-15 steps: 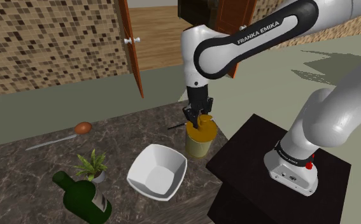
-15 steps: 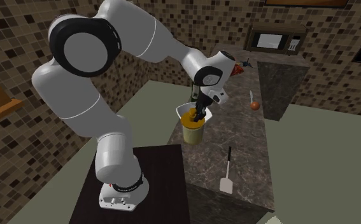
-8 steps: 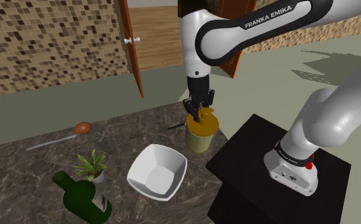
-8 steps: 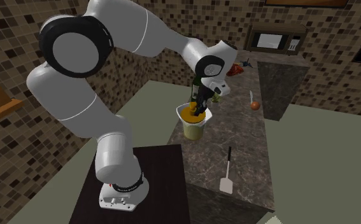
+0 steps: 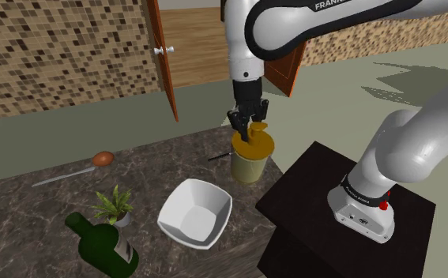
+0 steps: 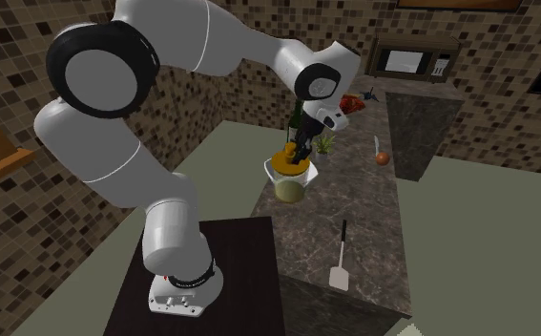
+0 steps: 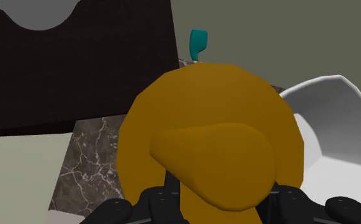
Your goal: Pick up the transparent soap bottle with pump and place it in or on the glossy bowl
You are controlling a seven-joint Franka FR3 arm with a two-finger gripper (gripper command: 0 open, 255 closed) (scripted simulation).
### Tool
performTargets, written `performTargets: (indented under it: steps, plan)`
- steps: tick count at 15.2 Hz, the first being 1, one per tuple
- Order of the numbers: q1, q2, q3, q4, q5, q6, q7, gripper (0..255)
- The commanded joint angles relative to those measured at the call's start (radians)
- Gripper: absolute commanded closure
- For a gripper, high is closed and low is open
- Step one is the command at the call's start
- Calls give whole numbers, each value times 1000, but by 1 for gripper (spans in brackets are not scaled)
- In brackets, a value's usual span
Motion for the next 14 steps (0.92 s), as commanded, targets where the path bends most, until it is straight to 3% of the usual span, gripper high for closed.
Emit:
performTargets:
  steps: [1,4,14]
  plan:
    - [0,-8,-3,21,-1,-28,5,255]
    - [5,12,9,69,0,-51,31,255]
    - [75,302,137,457,-51,-107,284,255]
